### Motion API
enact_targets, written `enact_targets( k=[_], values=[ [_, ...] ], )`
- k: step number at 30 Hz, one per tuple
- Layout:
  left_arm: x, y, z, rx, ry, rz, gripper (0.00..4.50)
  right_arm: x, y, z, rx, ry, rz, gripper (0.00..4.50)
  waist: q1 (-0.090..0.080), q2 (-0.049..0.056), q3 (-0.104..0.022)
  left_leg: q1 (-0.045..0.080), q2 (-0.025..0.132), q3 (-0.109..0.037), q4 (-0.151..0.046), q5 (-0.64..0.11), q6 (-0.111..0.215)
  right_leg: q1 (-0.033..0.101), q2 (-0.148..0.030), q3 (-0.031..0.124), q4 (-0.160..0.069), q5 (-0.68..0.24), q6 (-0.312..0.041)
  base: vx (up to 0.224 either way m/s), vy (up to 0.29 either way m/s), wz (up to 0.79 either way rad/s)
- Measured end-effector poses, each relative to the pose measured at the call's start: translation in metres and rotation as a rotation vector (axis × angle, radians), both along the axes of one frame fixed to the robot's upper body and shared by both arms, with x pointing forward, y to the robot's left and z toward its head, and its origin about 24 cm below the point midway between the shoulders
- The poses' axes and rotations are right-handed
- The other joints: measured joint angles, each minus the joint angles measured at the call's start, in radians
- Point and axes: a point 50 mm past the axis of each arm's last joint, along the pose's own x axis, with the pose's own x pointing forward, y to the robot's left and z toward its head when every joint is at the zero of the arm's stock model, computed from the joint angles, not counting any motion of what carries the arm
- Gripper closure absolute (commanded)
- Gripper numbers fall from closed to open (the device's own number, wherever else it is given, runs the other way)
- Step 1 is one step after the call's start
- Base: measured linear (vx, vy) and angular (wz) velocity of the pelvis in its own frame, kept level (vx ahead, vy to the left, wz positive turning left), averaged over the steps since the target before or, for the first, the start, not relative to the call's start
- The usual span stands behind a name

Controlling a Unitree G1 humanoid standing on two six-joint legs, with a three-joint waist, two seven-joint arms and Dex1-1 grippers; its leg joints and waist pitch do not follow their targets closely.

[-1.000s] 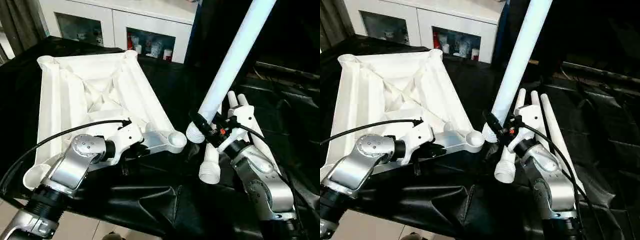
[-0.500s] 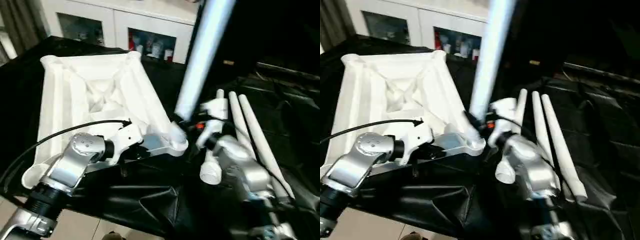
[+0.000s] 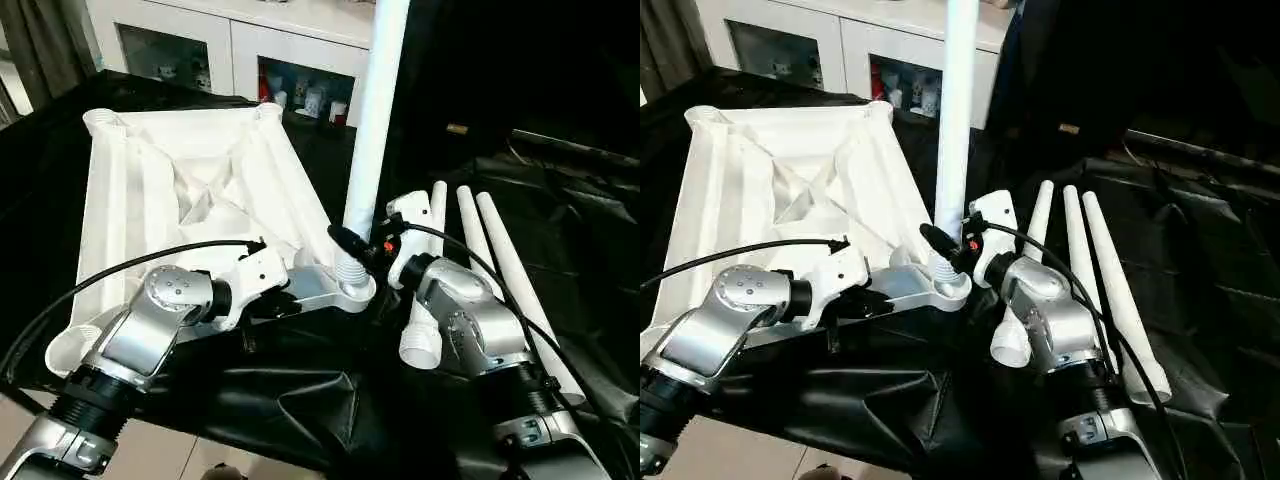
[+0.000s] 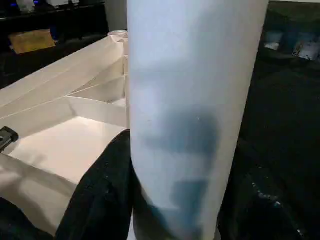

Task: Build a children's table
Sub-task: Insert table leg to table base

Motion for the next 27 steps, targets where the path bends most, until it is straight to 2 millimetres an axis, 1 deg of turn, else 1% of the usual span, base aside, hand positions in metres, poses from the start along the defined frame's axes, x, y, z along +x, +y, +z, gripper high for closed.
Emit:
enact_targets(
  k=[6,10,14,27],
  values=[
    [0.003,0.000,0.000,0.001,0.004,0.001,4.50,-0.002,-0.005,-0.001,-0.001,0.007,0.010,2.62,0.000,0.000,0.000,0.000,0.001,0.000,0.000,0.002,0.000,0.000,0.000,0.000,0.000,0.001,-0.001,0.000,0.000,0.00],
    [0.004,-0.001,0.000,0.002,0.002,-0.001,4.50,-0.006,-0.009,0.000,-0.003,0.011,0.026,2.62,0.001,0.000,0.000,0.000,0.004,0.002,0.000,0.003,0.000,0.000,0.000,-0.001,0.000,0.002,-0.001,0.000,0.000,0.00],
    [0.006,0.000,0.000,0.003,0.002,0.002,4.50,-0.010,-0.012,-0.006,0.007,0.042,0.035,2.62,0.000,0.000,0.000,0.000,0.007,0.005,0.000,0.005,-0.002,0.000,0.000,-0.001,0.000,0.003,-0.001,0.000,0.000,0.00],
    [0.008,-0.001,-0.001,0.004,-0.003,-0.005,4.50,-0.008,-0.011,-0.007,0.019,0.045,0.020,2.62,0.000,0.002,0.001,0.001,0.009,0.007,0.000,0.006,-0.003,0.000,0.001,-0.001,0.000,0.004,-0.002,0.000,0.000,0.00]
  ],
)
